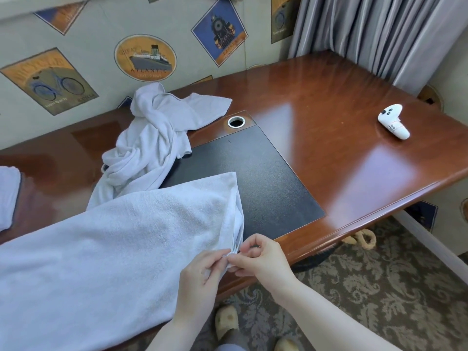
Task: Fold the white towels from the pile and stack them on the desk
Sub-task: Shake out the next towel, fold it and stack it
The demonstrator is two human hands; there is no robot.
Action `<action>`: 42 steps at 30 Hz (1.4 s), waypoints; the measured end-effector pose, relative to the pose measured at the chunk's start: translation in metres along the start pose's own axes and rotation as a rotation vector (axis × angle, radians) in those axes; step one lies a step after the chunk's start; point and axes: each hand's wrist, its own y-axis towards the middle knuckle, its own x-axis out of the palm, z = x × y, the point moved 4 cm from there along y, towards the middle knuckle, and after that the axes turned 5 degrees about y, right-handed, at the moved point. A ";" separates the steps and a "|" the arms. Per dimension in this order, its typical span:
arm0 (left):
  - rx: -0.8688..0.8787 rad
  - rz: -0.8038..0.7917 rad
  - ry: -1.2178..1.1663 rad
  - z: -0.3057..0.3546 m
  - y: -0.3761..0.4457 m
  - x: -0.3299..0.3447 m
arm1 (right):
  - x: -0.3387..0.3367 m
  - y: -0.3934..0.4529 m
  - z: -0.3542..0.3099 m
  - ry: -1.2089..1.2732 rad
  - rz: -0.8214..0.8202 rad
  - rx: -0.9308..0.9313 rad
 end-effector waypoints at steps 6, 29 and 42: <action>-0.079 0.000 -0.044 -0.005 0.007 -0.003 | 0.006 0.016 -0.001 -0.155 -0.064 -0.001; -0.028 0.666 0.358 0.047 0.013 0.006 | 0.003 0.149 -0.062 -1.566 -0.870 -0.905; -0.275 1.142 0.485 0.102 -0.028 -0.004 | 0.053 0.216 -0.129 -2.056 -1.101 -1.171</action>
